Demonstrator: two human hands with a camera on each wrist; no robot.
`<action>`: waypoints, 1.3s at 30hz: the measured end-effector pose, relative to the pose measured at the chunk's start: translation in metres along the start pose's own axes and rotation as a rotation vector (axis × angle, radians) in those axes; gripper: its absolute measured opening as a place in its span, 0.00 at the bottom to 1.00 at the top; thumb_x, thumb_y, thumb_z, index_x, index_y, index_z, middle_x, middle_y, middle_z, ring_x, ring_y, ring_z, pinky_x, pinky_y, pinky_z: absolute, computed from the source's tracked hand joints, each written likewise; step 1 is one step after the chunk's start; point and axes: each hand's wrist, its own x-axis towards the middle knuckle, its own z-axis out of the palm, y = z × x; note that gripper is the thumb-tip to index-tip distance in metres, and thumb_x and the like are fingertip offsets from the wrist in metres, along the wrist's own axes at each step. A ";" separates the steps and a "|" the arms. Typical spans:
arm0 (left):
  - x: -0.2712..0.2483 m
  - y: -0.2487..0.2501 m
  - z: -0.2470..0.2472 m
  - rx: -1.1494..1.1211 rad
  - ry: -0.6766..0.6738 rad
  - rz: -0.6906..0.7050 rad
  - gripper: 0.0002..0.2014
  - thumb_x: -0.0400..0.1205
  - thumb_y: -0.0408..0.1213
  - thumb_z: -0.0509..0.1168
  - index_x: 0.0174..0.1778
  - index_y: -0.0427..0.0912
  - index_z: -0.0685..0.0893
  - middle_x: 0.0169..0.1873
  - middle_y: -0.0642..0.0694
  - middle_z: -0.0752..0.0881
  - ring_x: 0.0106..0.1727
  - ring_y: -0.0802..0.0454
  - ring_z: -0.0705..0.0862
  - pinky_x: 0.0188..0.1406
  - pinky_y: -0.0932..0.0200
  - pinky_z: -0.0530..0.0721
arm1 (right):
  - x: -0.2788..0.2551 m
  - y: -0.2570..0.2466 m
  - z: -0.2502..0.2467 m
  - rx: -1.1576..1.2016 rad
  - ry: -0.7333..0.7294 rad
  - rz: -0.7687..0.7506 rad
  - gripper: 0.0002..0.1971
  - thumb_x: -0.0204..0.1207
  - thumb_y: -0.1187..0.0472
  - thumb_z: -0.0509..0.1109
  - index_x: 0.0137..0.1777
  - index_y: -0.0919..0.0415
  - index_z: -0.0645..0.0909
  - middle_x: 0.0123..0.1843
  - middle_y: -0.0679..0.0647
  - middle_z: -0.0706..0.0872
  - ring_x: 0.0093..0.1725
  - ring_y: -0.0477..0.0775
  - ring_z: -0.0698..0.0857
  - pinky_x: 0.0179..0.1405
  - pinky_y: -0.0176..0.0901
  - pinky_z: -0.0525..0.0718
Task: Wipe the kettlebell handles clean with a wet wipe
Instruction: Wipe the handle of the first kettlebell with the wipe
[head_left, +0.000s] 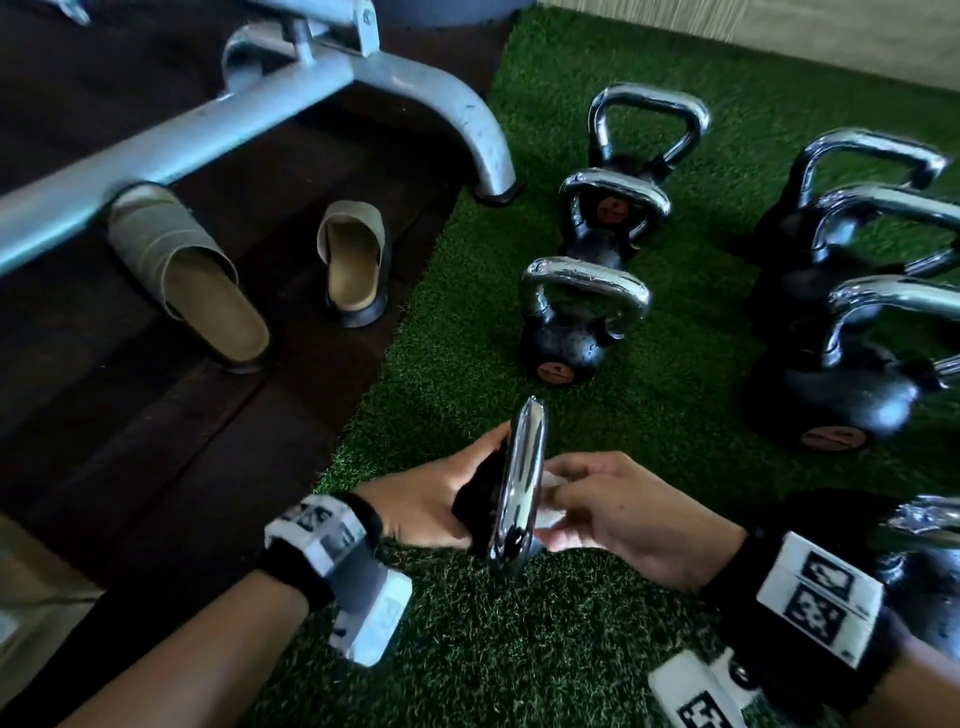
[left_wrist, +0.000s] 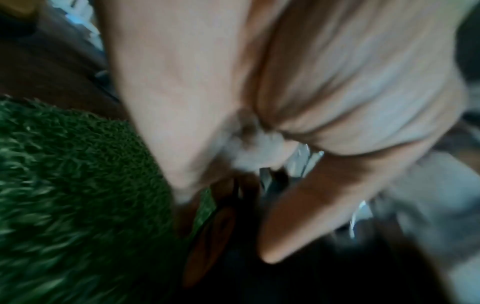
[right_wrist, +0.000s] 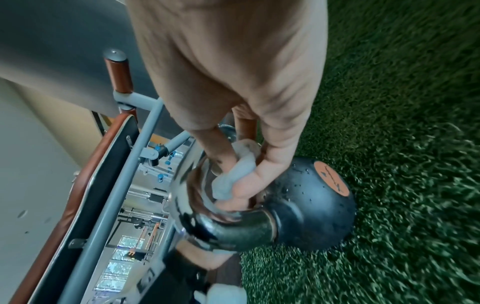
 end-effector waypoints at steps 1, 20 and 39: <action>0.000 0.005 -0.012 -0.056 -0.029 -0.029 0.49 0.81 0.24 0.73 0.88 0.62 0.53 0.74 0.64 0.74 0.68 0.73 0.78 0.58 0.73 0.84 | -0.004 0.001 0.001 -0.005 -0.029 -0.010 0.11 0.83 0.73 0.65 0.61 0.71 0.85 0.55 0.66 0.92 0.45 0.55 0.90 0.43 0.42 0.89; 0.006 0.005 0.009 -0.220 0.791 0.053 0.07 0.81 0.39 0.76 0.52 0.52 0.87 0.50 0.54 0.93 0.56 0.54 0.91 0.59 0.48 0.89 | -0.029 -0.016 -0.017 -0.710 0.273 -0.424 0.10 0.62 0.47 0.85 0.43 0.36 0.92 0.44 0.40 0.91 0.41 0.37 0.87 0.33 0.31 0.85; -0.019 0.058 -0.067 0.360 0.301 -0.159 0.31 0.77 0.19 0.72 0.64 0.62 0.86 0.58 0.55 0.92 0.55 0.56 0.93 0.63 0.45 0.90 | -0.047 -0.089 -0.093 -0.780 0.390 -0.647 0.11 0.68 0.58 0.82 0.51 0.46 0.95 0.43 0.40 0.90 0.40 0.29 0.84 0.40 0.20 0.76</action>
